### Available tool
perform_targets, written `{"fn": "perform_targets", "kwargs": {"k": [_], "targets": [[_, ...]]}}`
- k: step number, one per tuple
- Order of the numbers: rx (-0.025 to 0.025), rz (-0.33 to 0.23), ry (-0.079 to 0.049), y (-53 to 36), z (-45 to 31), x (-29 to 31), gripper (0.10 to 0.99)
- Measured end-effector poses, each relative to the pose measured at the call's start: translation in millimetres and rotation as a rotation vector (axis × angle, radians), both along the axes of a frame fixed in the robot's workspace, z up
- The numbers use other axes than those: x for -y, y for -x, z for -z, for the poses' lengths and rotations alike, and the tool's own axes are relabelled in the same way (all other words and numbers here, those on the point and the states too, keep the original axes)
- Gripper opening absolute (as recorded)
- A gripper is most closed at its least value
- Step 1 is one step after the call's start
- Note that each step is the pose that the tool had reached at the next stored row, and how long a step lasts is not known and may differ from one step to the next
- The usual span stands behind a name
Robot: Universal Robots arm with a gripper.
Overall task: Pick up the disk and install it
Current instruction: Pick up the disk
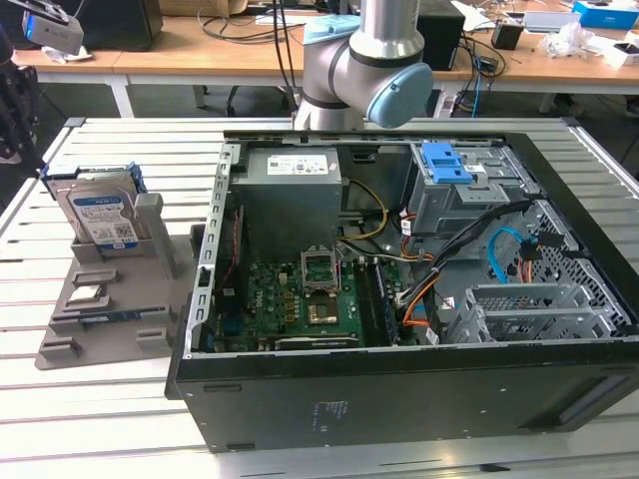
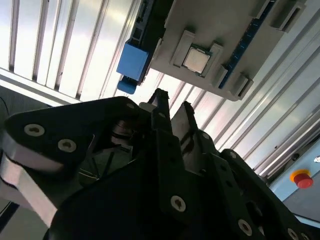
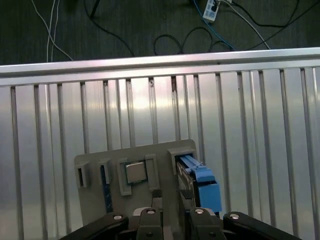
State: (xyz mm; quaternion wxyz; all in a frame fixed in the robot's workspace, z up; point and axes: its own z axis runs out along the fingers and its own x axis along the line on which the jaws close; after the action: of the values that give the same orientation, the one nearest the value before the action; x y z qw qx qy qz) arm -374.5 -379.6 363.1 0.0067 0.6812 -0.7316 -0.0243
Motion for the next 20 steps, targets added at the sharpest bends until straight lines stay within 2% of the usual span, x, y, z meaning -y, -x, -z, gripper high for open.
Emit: {"fn": "perform_targets", "kwargs": {"k": [1, 4, 5, 11, 14, 19, 20], "targets": [[0.0, 0.0, 0.0, 0.0, 0.0, 0.0, 0.357], [-0.0001, 0.001, 0.0, 0.0, 0.0, 0.0, 0.541], [0.0001, 0.001, 0.0, -0.1, 0.0, 0.0, 0.541], [-0.0004, -0.006, 0.003, -14.2, 1.7, -7.1, 0.541], [-0.0004, -0.014, 0.003, -17.6, 8.6, -12.9, 0.541], [-0.0002, -0.043, 0.003, -19.6, 26.8, -33.9, 0.541], [-0.0004, -0.054, 0.003, -19.7, 31.2, -39.7, 0.541]]}}
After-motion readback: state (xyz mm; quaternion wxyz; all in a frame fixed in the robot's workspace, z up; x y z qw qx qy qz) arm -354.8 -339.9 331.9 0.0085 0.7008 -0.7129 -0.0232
